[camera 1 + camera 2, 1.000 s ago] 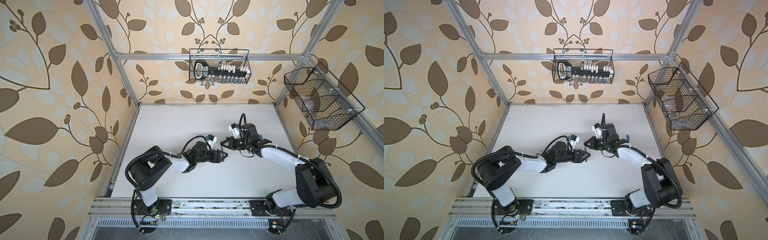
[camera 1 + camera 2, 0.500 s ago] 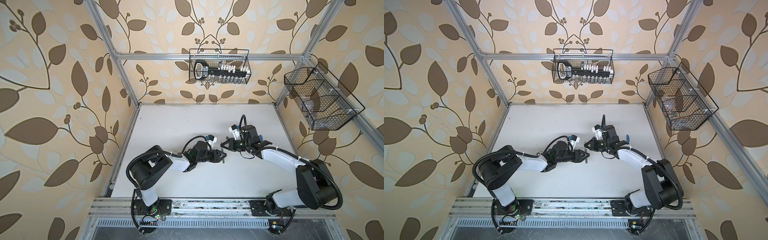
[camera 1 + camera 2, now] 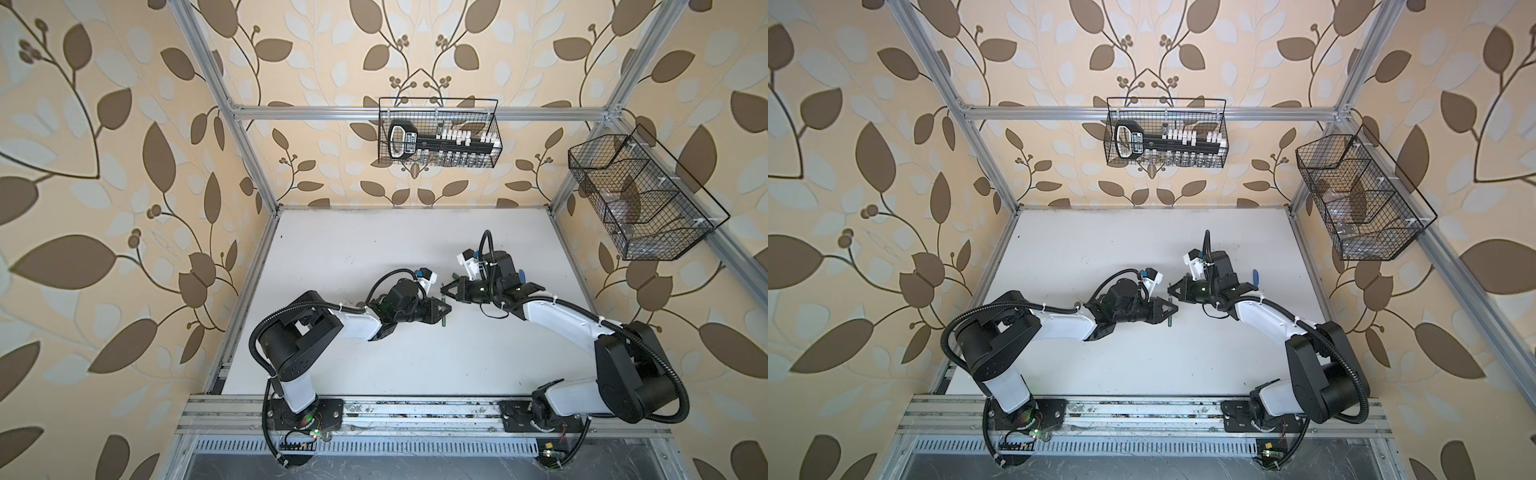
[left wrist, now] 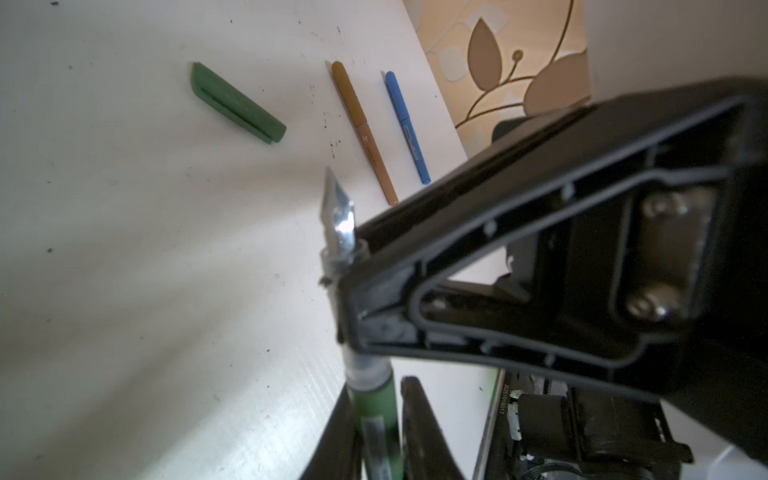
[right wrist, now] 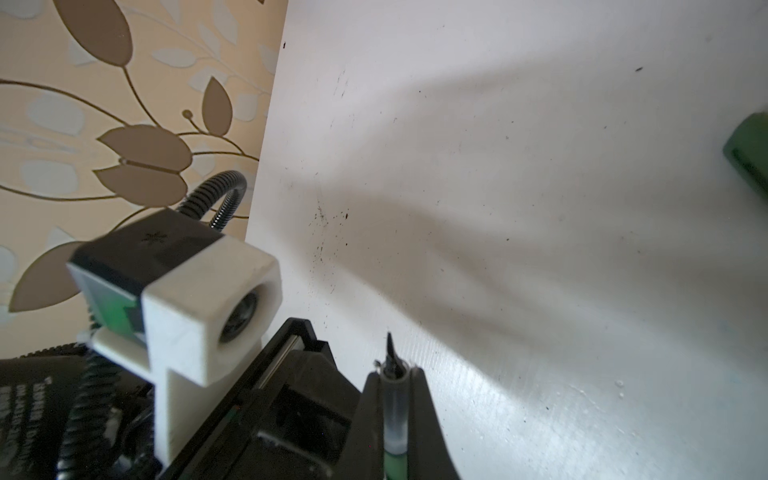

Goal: Insert the pens into the pen caps
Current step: 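Close the left gripper on the green pen barrel held by the right gripper, then open the right gripper and move it over the green cap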

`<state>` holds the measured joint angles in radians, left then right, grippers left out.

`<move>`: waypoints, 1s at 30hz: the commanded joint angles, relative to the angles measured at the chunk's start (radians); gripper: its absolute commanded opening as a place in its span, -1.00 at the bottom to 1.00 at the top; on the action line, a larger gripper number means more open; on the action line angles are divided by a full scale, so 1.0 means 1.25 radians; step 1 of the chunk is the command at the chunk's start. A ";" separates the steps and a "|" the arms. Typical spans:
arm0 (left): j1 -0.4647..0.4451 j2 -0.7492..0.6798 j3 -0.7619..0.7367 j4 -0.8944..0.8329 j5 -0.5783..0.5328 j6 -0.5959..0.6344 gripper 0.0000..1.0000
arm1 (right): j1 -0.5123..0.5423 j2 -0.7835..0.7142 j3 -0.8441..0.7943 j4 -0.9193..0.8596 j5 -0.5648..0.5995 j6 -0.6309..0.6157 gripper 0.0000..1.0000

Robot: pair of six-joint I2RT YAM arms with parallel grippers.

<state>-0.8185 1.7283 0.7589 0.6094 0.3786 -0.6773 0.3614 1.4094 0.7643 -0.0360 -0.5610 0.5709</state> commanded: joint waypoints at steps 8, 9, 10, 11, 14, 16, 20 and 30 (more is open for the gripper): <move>-0.007 -0.073 0.064 -0.142 -0.033 0.099 -0.78 | 0.012 -0.108 -0.008 -0.063 0.096 -0.052 -0.20; -0.007 -0.081 0.071 -0.172 -0.040 0.114 -0.79 | 0.012 -0.128 -0.002 -0.085 0.118 -0.065 -0.15; -0.007 -0.088 0.074 -0.200 -0.046 0.129 -0.80 | 0.012 -0.143 0.009 -0.110 0.144 -0.083 -0.11; -0.007 -0.100 0.078 -0.232 -0.055 0.146 -0.80 | 0.013 -0.155 0.026 -0.152 0.175 -0.108 -0.08; -0.007 -0.151 0.077 -0.324 -0.078 0.196 -0.81 | 0.014 -0.160 0.081 -0.270 0.270 -0.182 -0.03; -0.007 -0.195 0.072 -0.381 -0.100 0.219 -0.81 | 0.010 -0.144 0.108 -0.319 0.309 -0.220 0.04; -0.007 -0.298 0.068 -0.501 -0.142 0.257 -0.80 | -0.017 -0.059 0.158 -0.371 0.341 -0.284 0.06; -0.006 -0.493 0.057 -0.663 -0.210 0.290 -0.71 | -0.070 0.258 0.350 -0.437 0.293 -0.402 0.07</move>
<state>-0.8188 1.1614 0.8177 -0.1474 0.1661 -0.3557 0.2863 1.6924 1.1431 -0.5259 -0.1833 0.1402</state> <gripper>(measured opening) 0.146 0.536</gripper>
